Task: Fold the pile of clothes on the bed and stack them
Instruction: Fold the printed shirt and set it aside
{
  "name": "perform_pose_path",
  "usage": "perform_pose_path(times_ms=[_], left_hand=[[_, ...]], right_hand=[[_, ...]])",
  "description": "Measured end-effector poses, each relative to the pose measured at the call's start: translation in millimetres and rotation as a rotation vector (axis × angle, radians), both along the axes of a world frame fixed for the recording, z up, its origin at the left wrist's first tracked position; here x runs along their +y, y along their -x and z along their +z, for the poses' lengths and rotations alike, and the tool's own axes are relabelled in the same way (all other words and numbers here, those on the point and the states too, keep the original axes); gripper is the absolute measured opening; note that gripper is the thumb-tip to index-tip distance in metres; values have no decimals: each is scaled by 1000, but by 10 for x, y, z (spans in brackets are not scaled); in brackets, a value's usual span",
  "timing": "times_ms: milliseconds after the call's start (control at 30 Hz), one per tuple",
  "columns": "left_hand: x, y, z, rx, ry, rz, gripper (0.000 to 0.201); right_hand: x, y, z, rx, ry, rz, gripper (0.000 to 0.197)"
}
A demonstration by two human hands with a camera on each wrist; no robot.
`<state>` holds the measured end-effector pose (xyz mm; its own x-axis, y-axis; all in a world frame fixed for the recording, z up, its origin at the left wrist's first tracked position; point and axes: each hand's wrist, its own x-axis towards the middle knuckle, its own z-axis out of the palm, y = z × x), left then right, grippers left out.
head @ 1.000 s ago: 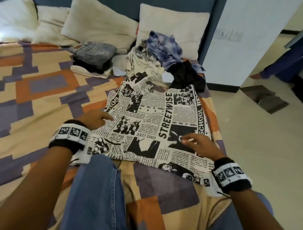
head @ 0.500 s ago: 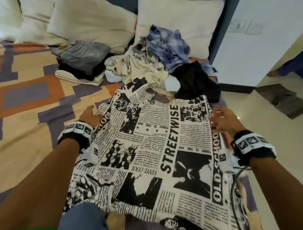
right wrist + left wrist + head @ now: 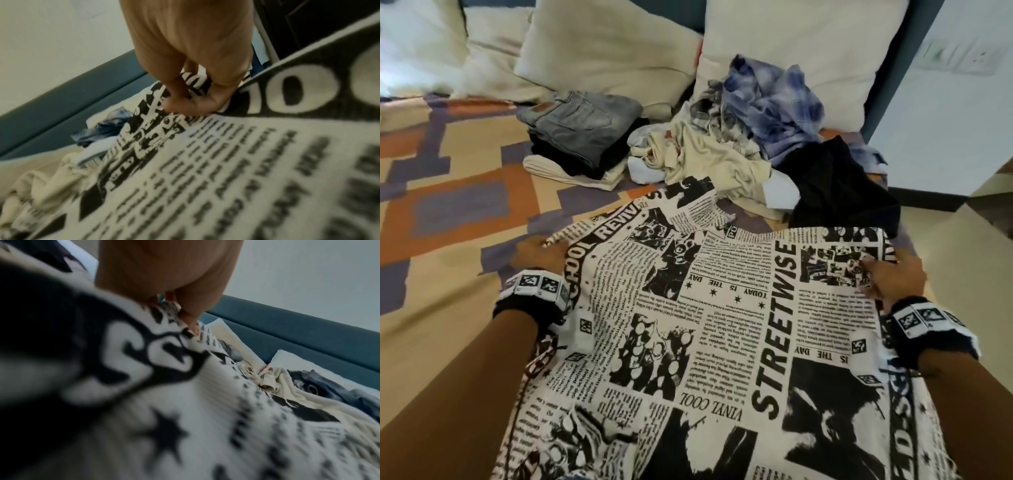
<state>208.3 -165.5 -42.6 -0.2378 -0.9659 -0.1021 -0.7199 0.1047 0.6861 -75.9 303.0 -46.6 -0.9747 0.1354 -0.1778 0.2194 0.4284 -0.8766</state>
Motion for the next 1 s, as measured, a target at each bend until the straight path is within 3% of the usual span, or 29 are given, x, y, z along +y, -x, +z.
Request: perform_pose_path(times_ms=[67, 167, 233, 333, 400, 467, 567, 667, 767, 867, 933, 1000], left_hand=[[-106, -14, 44, -127, 48, 33, 42], [-47, 178, 153, -367, 162, -42, 47], [103, 467, 182, -271, 226, -234, 36], [368, 1008, 116, -63, 298, -534, 33], [396, 1324, -24, -48, 266, -657, 50], [380, 1583, -141, -33, 183, -713, 64], [291, 1787, -303, -58, 77, -647, 76], [229, 1898, -374, -119, 115, -662, 81], [145, 1949, -281, -21, 64, -576, 57], [-52, 1965, -65, 126, 38, -281, 38], [-154, 1941, 58, 267, 33, -231, 40], [-205, 1909, 93, 361, -20, -275, 41]], right_hand=[[-20, -36, 100, 35, 30, -174, 20], [-57, -91, 252, 139, -189, -229, 35], [-95, -66, 286, 278, -304, -109, 40], [-152, 92, 238, 383, -562, 278, 68], [-189, 184, 205, 270, -706, 485, 81], [-173, 275, 159, 153, -799, 570, 85], [-52, 420, 76, 71, -826, 567, 81], [-43, 475, 110, 27, -693, 592, 48], [-96, 468, 186, 130, -594, 524, 19], [-151, 462, 332, 245, -561, 291, 19], [-197, 474, 424, 356, -581, 144, 21], [-279, 459, 489, 466, -577, 107, 19]])
